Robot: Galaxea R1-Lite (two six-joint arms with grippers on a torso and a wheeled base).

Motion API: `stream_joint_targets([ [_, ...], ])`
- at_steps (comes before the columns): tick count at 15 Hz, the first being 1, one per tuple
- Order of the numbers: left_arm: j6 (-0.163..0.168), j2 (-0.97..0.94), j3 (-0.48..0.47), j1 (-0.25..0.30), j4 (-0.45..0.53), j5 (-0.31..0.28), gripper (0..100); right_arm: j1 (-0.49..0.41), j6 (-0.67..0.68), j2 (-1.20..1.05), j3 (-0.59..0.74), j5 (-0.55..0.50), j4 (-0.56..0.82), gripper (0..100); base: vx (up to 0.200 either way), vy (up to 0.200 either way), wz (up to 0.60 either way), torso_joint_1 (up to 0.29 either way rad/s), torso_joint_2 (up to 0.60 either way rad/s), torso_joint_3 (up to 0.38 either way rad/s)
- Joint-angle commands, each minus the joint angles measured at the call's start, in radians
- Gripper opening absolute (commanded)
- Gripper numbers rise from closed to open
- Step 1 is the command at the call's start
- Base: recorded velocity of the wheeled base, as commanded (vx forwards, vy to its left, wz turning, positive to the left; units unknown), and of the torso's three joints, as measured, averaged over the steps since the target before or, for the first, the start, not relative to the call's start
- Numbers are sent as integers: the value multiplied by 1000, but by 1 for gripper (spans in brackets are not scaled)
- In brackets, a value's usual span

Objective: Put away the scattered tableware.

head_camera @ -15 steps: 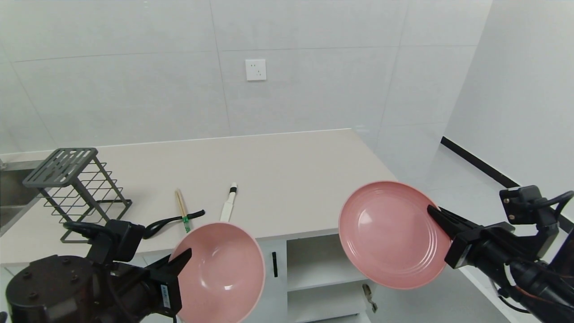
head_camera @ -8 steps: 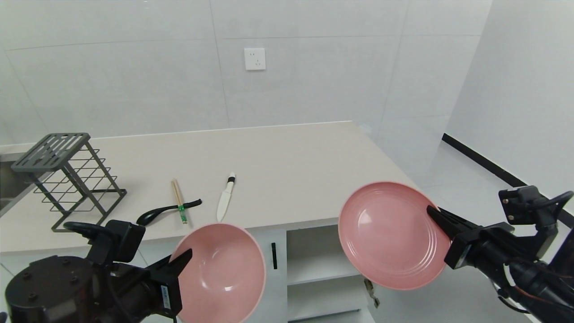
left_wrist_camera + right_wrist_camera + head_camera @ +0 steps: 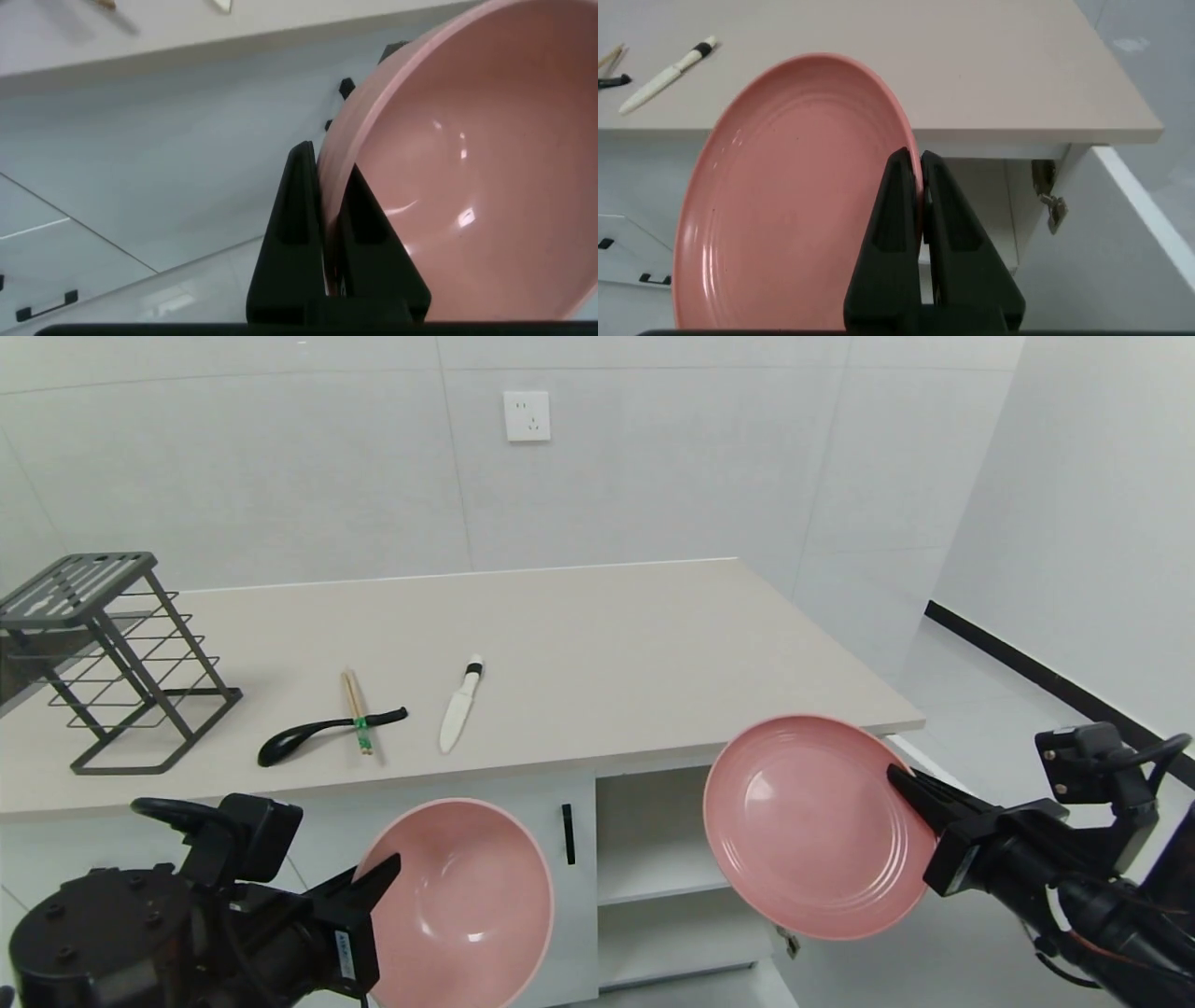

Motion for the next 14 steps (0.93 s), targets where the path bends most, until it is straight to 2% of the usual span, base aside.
stream_joint_targets([
  [1, 0, 0, 0, -1, 1, 0, 0, 0, 1, 2, 0, 0, -1, 0, 0, 0, 0, -271, 510, 251],
  [14, 0, 1, 0, -1, 1, 0, 0, -1, 1, 12, 0, 0, -1, 0, 0, 0, 0, -252, 490, 230],
])
